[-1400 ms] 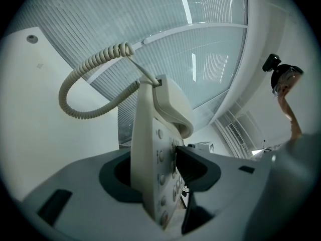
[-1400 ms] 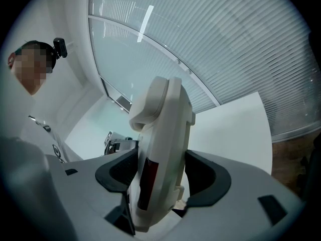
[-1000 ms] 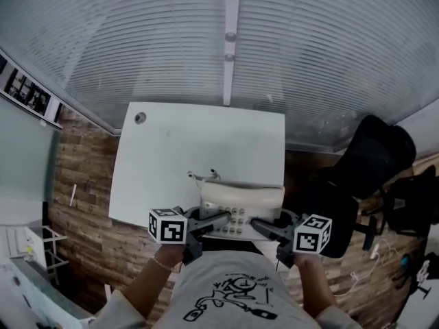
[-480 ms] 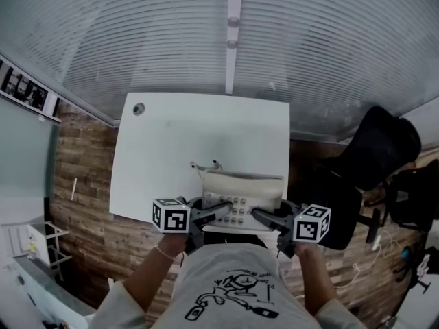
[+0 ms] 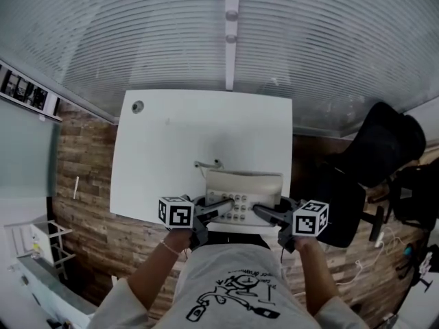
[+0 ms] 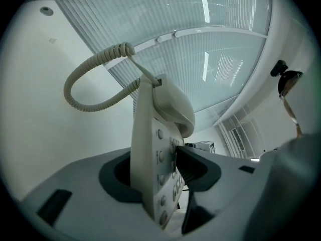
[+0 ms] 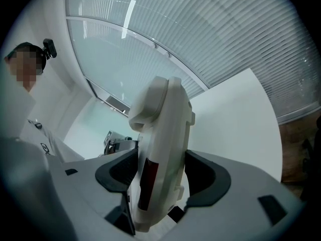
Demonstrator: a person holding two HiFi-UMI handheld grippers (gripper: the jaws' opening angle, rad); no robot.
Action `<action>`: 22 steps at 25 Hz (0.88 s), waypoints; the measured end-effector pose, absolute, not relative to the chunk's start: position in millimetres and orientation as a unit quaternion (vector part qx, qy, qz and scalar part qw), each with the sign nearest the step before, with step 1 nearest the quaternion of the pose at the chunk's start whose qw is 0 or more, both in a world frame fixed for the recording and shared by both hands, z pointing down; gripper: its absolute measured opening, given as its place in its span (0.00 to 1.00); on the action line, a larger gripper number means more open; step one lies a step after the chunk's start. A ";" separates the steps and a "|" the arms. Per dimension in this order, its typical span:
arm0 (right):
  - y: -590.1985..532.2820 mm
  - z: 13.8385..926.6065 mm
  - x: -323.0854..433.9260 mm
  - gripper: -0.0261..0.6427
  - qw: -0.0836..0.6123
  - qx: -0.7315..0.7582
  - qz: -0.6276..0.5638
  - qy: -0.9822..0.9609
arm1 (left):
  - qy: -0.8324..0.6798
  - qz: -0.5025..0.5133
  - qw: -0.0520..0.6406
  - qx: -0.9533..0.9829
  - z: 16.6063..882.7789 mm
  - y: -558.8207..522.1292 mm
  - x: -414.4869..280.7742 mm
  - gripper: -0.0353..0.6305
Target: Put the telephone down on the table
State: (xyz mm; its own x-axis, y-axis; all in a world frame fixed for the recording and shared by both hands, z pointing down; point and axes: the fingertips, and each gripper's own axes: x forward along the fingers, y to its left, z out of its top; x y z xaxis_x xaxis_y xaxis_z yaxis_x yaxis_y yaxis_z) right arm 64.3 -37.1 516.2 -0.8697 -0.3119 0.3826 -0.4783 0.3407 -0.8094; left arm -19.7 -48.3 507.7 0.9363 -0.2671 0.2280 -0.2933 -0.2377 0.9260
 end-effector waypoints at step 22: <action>-37.6 597.2 75.8 0.50 0.107 0.233 0.563 -0.786 | -0.178 0.028 0.623 0.761 589.5 -49.1 -9.1 0.37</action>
State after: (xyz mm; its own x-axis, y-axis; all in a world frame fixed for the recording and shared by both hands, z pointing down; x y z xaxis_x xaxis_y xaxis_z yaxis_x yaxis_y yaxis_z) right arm 75.8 -37.6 597.2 -0.8686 -0.2462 0.4301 -0.4865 0.2585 -0.8346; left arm -9.1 -49.1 589.5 0.9350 -0.2364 0.2645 -0.3059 -0.1598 0.9386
